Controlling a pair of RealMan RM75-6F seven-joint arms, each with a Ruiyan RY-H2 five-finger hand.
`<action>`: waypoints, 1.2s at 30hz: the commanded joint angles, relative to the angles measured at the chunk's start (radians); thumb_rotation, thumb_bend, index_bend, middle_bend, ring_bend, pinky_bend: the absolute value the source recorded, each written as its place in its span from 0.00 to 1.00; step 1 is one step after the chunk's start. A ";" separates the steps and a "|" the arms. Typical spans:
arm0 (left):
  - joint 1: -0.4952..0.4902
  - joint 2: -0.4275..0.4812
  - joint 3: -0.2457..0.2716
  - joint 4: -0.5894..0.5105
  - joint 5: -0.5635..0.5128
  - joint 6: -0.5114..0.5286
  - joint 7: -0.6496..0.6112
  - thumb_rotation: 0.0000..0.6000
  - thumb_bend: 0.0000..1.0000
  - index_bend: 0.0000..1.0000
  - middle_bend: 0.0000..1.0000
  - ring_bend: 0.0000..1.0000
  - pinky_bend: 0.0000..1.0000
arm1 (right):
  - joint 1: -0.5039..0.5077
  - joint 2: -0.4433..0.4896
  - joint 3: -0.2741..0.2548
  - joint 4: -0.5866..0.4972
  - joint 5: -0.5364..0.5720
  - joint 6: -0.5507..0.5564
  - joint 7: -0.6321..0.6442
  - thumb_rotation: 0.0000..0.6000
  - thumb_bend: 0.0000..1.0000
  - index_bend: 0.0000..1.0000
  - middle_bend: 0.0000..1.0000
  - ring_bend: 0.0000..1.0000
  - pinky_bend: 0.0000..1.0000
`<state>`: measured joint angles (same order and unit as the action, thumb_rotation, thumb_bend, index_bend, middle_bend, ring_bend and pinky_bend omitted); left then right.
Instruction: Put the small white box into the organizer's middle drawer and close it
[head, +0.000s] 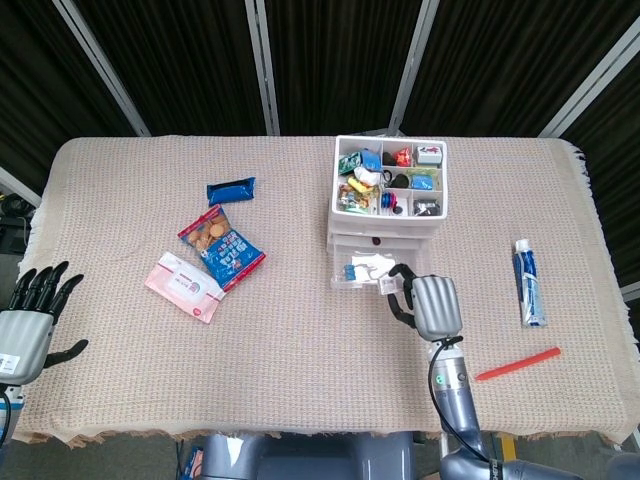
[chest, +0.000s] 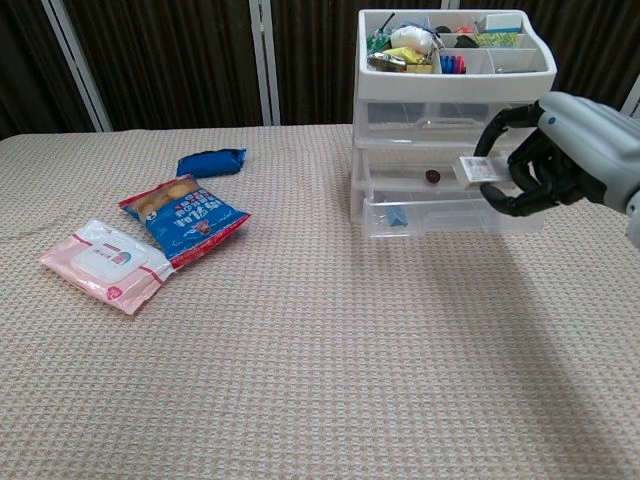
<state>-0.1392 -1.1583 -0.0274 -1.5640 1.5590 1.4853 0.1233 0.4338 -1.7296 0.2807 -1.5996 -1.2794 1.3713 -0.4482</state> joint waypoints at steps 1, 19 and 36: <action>-0.001 0.001 -0.001 -0.001 -0.003 -0.003 -0.001 1.00 0.09 0.12 0.00 0.00 0.00 | 0.042 -0.013 0.051 0.024 0.043 -0.034 -0.035 1.00 0.33 0.62 0.84 0.81 0.72; -0.003 0.007 -0.001 -0.003 -0.006 -0.009 -0.016 1.00 0.10 0.12 0.00 0.00 0.00 | 0.145 -0.101 0.127 0.179 0.194 -0.059 -0.119 1.00 0.20 0.26 0.80 0.79 0.71; 0.005 -0.003 -0.005 0.008 -0.001 0.015 -0.004 1.00 0.09 0.13 0.00 0.00 0.00 | -0.008 0.233 -0.267 0.139 -0.412 0.146 0.042 1.00 0.20 0.27 0.19 0.11 0.19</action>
<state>-0.1348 -1.1606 -0.0313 -1.5573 1.5588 1.4990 0.1199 0.4673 -1.5923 0.1253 -1.5052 -1.5502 1.4568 -0.4355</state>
